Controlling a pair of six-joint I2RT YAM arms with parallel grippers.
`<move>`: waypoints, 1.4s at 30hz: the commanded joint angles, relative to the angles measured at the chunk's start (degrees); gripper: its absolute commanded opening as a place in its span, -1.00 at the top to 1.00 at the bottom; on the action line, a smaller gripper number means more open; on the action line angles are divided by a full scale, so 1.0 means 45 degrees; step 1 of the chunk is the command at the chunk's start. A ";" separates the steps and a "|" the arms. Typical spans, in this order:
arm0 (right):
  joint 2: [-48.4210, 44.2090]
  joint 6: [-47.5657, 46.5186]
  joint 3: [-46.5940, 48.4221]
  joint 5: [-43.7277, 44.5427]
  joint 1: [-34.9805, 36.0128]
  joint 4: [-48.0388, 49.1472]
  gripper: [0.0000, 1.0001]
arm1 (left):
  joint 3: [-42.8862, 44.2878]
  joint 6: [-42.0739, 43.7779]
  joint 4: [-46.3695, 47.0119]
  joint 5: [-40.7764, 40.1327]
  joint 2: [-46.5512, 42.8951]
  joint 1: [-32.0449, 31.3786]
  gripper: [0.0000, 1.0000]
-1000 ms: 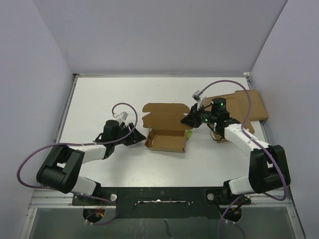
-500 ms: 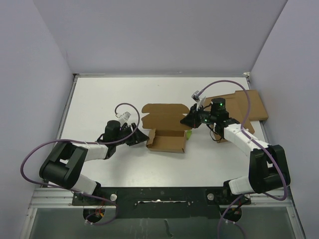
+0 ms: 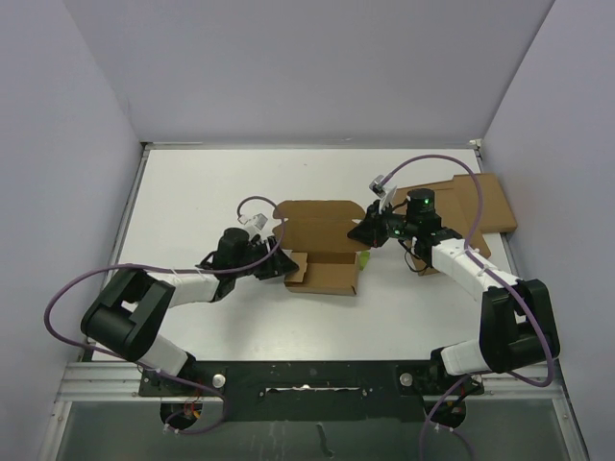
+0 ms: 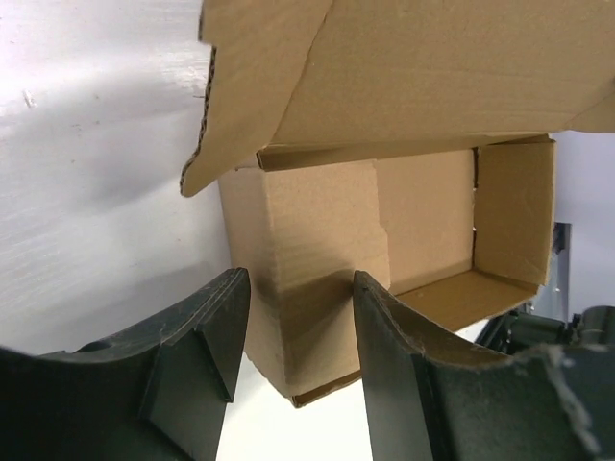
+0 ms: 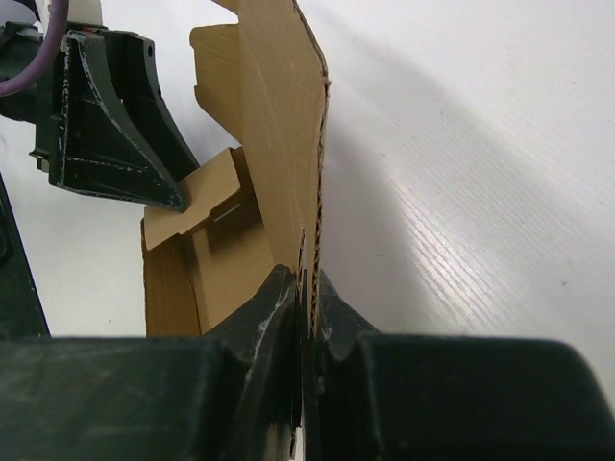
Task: Fold the paper box
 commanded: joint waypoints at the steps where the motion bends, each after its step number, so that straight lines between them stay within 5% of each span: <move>1: 0.0058 -0.0160 0.0311 -0.0166 0.0126 0.0235 1.00 | 0.1094 0.0689 -0.1714 -0.1483 -0.0082 -0.0567 0.10; 17: 0.0048 -0.0175 0.0311 -0.0166 0.0202 0.0216 1.00 | 0.3144 0.1475 -0.6030 -0.5319 0.0298 -0.2165 0.31; 26: 0.0037 -0.0167 0.0311 -0.0199 0.0224 0.0218 1.00 | 0.3440 0.1562 -0.6678 -0.6620 0.0704 -0.2922 0.39; 34: 0.0048 -0.0180 0.0311 -0.0206 0.0263 0.0233 1.00 | 0.3518 0.1628 -0.7368 -0.7924 0.0789 -0.3331 1.00; 42: 0.0027 -0.0159 0.0312 -0.0273 0.0320 0.0255 1.00 | 0.4153 0.1928 -0.7955 -0.9352 0.0562 -0.3959 1.00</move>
